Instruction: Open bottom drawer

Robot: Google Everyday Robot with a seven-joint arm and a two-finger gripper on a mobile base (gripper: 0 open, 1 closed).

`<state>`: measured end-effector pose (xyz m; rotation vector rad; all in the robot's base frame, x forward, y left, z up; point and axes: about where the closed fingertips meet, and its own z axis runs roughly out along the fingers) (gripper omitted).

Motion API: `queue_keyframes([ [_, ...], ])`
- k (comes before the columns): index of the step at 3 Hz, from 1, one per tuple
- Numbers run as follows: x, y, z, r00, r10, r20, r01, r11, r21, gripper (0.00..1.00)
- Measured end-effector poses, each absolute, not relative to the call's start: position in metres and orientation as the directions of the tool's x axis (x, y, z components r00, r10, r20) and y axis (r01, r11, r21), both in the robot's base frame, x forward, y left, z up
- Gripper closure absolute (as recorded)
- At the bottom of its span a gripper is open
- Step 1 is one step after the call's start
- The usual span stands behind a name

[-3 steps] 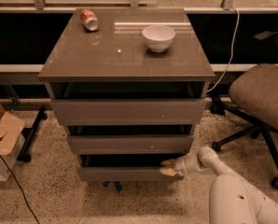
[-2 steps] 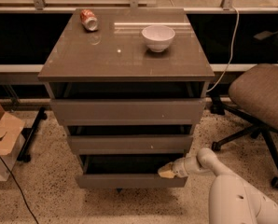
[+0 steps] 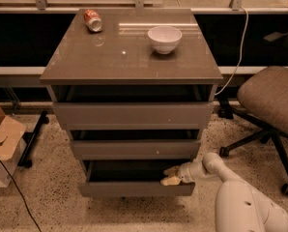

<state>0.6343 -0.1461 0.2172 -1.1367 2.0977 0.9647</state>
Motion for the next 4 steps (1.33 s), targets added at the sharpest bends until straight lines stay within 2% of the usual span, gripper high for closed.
queue_keyframes([
  [1, 0.626, -0.143, 0.214, -0.480, -0.500, -0.721, -0.870, 0.374, 0.321, 0.00],
  [3, 0.582, -0.146, 0.200, -0.497, -0.631, -0.596, -0.867, 0.392, 0.308, 0.00],
  [4, 0.557, -0.145, 0.185, -0.505, -0.690, -0.518, -0.862, 0.372, 0.345, 0.18],
])
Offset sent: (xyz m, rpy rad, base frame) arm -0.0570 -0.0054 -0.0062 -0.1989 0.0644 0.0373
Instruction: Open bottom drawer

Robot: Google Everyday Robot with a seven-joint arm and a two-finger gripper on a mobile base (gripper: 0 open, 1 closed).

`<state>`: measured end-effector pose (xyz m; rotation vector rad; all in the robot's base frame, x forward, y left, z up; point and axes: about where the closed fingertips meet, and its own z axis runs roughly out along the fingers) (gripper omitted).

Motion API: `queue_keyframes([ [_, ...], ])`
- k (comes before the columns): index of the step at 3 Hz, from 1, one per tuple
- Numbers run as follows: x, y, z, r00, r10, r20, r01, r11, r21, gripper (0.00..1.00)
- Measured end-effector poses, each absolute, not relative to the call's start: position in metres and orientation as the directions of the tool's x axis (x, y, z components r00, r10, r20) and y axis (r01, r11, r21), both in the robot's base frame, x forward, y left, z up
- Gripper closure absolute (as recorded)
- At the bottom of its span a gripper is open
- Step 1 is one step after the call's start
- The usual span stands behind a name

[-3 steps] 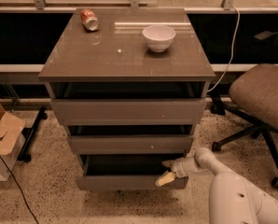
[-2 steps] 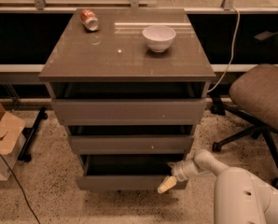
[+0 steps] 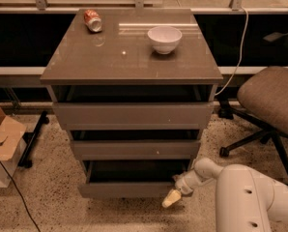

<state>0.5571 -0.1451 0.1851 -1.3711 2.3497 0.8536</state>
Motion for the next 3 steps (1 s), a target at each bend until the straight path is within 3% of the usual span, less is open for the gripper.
queue_keyframes([
  [2, 0.551, -0.146, 0.187, -0.507, -0.703, -0.499, -0.860, 0.368, 0.355, 0.65],
  [3, 0.517, -0.155, 0.180, -0.567, -0.690, -0.450, -0.817, 0.398, 0.418, 0.63],
])
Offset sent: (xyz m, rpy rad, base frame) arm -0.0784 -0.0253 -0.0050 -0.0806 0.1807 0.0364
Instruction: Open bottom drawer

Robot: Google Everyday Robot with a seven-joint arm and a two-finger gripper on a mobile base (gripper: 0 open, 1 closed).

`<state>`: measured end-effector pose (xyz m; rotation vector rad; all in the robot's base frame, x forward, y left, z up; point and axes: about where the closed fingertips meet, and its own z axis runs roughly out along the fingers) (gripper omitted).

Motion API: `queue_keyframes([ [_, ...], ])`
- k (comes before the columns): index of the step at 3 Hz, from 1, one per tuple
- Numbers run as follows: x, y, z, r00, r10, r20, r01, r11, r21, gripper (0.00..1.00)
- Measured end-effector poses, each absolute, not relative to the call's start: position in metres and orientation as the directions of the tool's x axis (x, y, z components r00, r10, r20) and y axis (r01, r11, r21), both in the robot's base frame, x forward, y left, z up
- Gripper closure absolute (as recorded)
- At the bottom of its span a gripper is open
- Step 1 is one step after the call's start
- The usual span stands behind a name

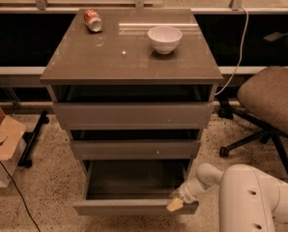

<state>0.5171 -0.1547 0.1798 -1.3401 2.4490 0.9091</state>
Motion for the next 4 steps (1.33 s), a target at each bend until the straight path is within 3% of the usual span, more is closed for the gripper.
queue_keyframes([
  [1, 0.502, -0.149, 0.175, -0.577, -0.691, -0.436, -0.805, 0.391, 0.445, 0.32],
  [2, 0.500, -0.147, 0.174, -0.577, -0.691, -0.435, -0.804, 0.389, 0.448, 0.10],
  [3, 0.495, -0.144, 0.172, -0.559, -0.717, -0.416, -0.813, 0.376, 0.446, 0.00],
  [4, 0.478, -0.140, 0.168, -0.555, -0.726, -0.406, -0.810, 0.361, 0.462, 0.00],
])
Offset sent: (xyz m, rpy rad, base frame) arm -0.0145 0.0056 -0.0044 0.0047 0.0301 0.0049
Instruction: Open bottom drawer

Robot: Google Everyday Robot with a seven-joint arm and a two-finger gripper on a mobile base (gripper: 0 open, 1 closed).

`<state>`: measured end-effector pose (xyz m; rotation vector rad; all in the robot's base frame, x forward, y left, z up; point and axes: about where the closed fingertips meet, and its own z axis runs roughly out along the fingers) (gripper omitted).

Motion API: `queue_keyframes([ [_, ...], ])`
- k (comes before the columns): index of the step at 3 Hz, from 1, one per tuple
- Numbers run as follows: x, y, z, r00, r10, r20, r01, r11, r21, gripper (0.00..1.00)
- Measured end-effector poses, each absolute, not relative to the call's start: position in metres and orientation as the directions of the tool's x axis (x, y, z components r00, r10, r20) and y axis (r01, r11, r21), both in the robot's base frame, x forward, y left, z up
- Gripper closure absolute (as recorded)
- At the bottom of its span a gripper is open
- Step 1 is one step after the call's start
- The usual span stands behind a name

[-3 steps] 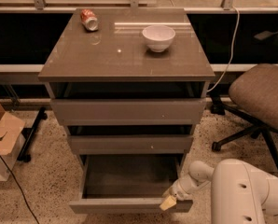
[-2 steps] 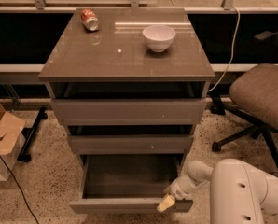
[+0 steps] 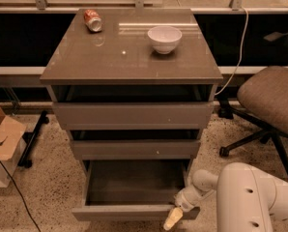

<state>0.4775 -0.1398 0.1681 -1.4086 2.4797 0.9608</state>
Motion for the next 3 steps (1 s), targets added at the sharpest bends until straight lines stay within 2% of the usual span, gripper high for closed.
queue_keyframes([
  [1, 0.4551, -0.1354, 0.1584, -0.562, -0.731, -0.387, -0.789, 0.335, 0.514, 0.00],
  [3, 0.4547, -0.1354, 0.1628, -0.562, -0.731, -0.386, -0.789, 0.334, 0.515, 0.00],
])
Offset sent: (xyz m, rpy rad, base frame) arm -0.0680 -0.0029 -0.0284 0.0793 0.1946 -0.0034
